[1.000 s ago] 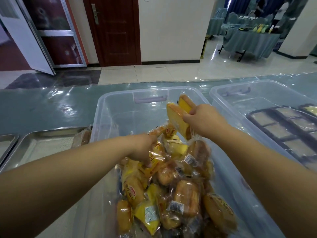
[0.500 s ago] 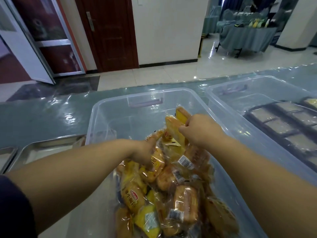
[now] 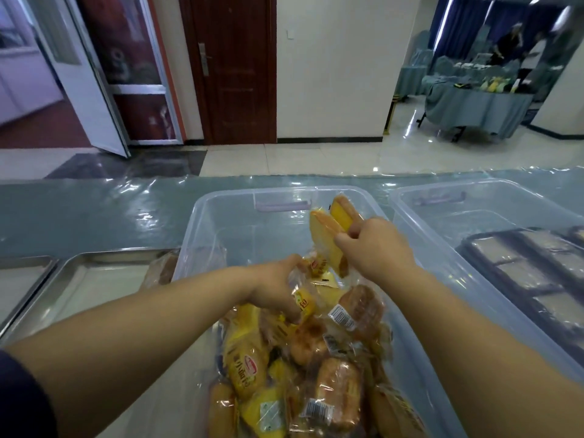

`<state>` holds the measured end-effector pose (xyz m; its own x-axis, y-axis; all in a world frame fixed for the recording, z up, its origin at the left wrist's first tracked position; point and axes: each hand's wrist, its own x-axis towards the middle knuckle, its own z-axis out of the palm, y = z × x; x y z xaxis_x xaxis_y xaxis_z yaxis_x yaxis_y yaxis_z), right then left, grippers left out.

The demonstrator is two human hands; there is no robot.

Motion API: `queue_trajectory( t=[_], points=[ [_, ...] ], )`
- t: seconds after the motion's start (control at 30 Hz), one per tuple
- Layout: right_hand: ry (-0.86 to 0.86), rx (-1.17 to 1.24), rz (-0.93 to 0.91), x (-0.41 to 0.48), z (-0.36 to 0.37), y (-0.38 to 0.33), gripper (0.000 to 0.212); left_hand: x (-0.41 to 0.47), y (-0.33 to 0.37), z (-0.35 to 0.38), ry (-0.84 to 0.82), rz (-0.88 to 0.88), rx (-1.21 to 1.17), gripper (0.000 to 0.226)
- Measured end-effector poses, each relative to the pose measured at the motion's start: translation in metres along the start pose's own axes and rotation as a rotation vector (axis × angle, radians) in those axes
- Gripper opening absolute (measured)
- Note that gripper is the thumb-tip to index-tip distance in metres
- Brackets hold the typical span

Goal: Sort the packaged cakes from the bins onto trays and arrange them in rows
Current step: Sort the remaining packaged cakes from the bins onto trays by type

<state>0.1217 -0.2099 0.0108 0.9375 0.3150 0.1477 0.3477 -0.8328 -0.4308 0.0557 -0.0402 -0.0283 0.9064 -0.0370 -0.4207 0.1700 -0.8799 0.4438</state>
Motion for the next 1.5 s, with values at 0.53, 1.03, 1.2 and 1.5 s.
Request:
queue_trajectory(
  t=[0.53,1.03,1.2,1.5],
  points=[
    [0.219,0.263,-0.333,-0.062,-0.042,-0.128,0.018,-0.17,-0.085,-0.064,0.874,0.131,-0.53,0.085],
    [-0.379,0.146,-0.174,-0.168,0.109,-0.327,0.034,-0.296,-0.337,0.04,0.706,-0.226,-0.682,0.106],
    [-0.533,0.157,-0.097,-0.198,0.206,-0.314,0.038,-0.303,-0.368,0.077,0.602,-0.264,-0.681,0.097],
    [-0.604,0.339,0.158,-0.225,0.269,-0.252,0.059,-0.292,-0.379,0.115,0.444,-0.281,-0.702,0.104]
  ],
)
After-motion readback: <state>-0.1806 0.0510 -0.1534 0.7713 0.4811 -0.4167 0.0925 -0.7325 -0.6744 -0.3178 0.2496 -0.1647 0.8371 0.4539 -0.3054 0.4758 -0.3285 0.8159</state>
